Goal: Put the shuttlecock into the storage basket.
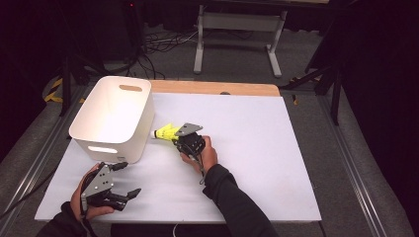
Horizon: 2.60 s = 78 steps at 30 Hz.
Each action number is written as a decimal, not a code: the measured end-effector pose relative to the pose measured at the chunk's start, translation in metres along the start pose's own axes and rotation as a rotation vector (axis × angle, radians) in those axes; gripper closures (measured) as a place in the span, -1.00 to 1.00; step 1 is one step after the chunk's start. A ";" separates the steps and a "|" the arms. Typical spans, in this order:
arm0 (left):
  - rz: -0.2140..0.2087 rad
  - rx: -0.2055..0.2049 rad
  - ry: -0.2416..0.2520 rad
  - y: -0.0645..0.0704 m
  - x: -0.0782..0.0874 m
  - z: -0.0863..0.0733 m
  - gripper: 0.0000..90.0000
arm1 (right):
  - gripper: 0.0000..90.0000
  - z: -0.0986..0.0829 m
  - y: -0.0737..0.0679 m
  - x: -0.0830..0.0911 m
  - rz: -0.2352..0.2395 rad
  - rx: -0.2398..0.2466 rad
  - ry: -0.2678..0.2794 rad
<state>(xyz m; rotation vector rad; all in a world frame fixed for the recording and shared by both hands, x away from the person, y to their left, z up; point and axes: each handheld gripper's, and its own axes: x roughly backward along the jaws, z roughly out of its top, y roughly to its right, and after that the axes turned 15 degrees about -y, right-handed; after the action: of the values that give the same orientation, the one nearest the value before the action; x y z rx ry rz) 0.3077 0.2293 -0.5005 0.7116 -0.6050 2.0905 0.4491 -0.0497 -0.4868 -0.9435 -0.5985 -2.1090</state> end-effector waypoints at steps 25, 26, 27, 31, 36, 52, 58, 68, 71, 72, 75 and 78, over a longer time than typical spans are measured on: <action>0.000 0.007 -0.056 -0.002 -0.026 0.029 -0.68 | 0.95 -0.039 -0.024 0.068 0.145 0.095 0.133; -0.002 0.009 -0.054 -0.001 -0.027 0.031 -0.66 | 0.95 -0.042 -0.026 0.070 0.149 0.099 0.136; -0.007 0.011 -0.050 -0.001 -0.028 0.033 -0.65 | 0.95 -0.044 -0.028 0.072 0.152 0.106 0.136; -0.009 -0.013 -0.058 -0.001 -0.032 0.040 -0.57 | 0.95 -0.049 -0.034 0.077 0.164 0.125 0.131; -0.031 -0.028 -0.067 -0.002 -0.040 0.051 -0.42 | 0.95 -0.050 -0.043 0.086 0.167 0.173 0.122; -0.110 -0.095 -0.100 0.003 -0.055 0.071 0.09 | 0.91 -0.047 -0.061 0.091 0.125 0.309 0.030; -0.111 -0.108 -0.128 0.006 -0.062 0.076 0.12 | 0.88 -0.043 -0.063 0.097 0.088 0.369 -0.007; -0.087 -0.132 -0.128 0.012 -0.072 0.089 0.04 | 0.79 -0.032 -0.067 0.103 0.096 0.423 -0.059; -0.080 -0.129 -0.115 0.012 -0.072 0.090 0.04 | 0.74 -0.027 -0.068 0.106 0.104 0.440 -0.083; -0.084 -0.124 -0.115 0.011 -0.073 0.090 0.04 | 0.67 -0.023 -0.068 0.108 0.117 0.436 -0.085; -0.092 -0.120 -0.099 0.012 -0.072 0.090 0.05 | 0.58 -0.019 -0.068 0.110 0.151 0.443 -0.087; -0.083 -0.118 -0.085 0.014 -0.072 0.089 0.05 | 0.51 -0.018 -0.069 0.112 0.167 0.428 -0.092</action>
<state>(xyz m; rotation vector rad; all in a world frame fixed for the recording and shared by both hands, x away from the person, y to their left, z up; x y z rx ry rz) 0.3565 0.1252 -0.4863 0.7479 -0.7277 1.9392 0.3363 -0.0668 -0.4187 -0.8150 -0.9401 -1.7032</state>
